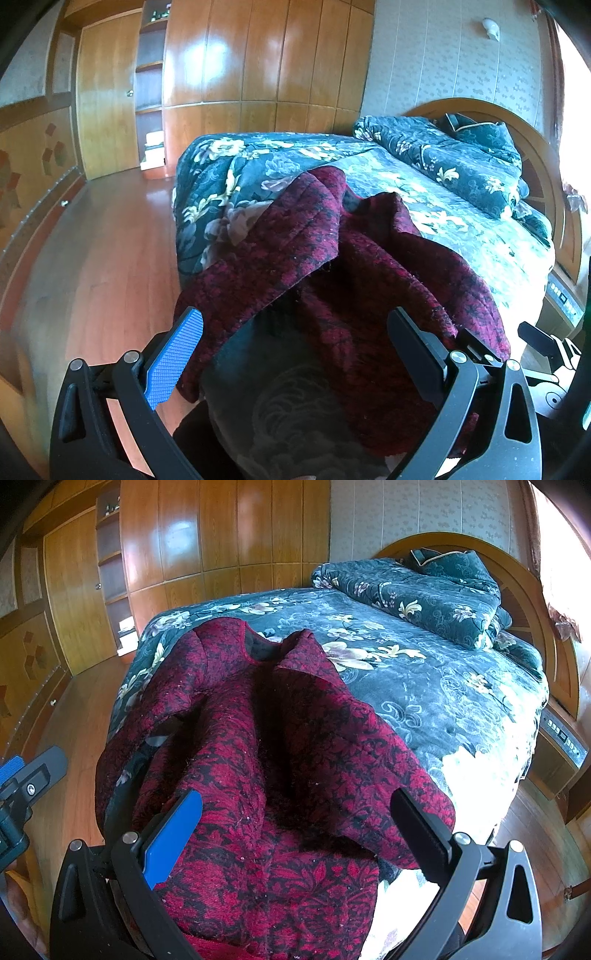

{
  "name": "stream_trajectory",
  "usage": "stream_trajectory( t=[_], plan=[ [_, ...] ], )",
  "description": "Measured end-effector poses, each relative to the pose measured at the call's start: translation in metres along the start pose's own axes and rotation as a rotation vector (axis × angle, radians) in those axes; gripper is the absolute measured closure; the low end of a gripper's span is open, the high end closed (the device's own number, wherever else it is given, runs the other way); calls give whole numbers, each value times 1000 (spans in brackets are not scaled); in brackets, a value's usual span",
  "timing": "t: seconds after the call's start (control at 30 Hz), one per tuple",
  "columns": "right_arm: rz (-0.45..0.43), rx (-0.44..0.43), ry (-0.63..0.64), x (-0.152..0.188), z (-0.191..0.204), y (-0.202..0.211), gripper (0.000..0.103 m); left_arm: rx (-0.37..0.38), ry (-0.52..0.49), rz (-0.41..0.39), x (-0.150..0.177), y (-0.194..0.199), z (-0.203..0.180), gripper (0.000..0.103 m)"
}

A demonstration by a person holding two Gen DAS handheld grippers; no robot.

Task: Fold small clothes

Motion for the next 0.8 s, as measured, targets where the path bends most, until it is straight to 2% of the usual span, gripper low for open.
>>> stream_trajectory(
  t=[0.8],
  plan=[
    [0, 1, 3, 1, 2, -2, 2, 12, 1, 21, 4, -3, 0, 4]
  ],
)
Point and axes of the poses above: each gripper's, at about its wrist camera, not at the fingertips, and y roughly against the way its jaws point, z to its left, x to its underside, the point moved 9 cm from there along -y, roughly the way its jaws point, and after that the axes turned 9 degrees about -z, right-handed, at the moved point
